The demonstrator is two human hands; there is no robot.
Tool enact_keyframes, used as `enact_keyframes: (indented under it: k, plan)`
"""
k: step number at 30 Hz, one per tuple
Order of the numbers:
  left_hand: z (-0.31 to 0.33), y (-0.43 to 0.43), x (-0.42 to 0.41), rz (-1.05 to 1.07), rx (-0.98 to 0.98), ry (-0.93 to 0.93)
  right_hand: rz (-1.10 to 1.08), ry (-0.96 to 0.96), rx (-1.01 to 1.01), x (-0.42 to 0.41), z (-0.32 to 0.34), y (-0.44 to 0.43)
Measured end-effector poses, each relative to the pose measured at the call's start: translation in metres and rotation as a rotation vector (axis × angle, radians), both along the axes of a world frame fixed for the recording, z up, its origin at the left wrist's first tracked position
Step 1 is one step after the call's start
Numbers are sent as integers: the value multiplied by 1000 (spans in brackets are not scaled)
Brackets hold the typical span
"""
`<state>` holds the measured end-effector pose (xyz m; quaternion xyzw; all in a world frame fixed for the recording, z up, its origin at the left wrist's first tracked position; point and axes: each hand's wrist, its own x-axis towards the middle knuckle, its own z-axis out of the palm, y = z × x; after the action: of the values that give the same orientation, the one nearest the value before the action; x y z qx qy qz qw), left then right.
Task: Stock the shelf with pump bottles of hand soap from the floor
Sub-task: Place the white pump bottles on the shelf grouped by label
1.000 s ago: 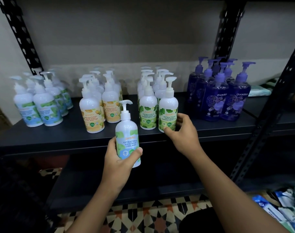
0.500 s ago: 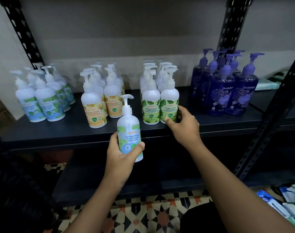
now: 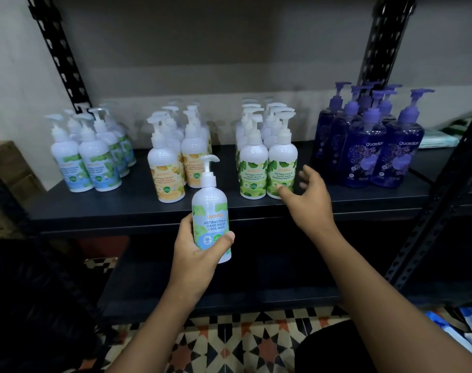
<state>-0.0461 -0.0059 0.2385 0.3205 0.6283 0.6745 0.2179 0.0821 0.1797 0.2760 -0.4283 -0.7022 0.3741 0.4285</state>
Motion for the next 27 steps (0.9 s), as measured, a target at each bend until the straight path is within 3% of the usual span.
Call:
enact_keyframes:
  k: [5,9,16,20,27]
  plan:
    - [8,-32,-13,59,22,-63,-50,181,178,-1,17,-42]
    - [14,-65,-29,109,64,-78,77,153,375,-24,23,-85]
    - [26,-120,-69,261,135,-86,395,-237,555,-97,5,-134]
    - [26,-147,-91,326,130,-60,346,-465,565,-133,-1,-129]
    - [25,-159,-105,333,104,-35,214,-661,530,-156,-18,-101]
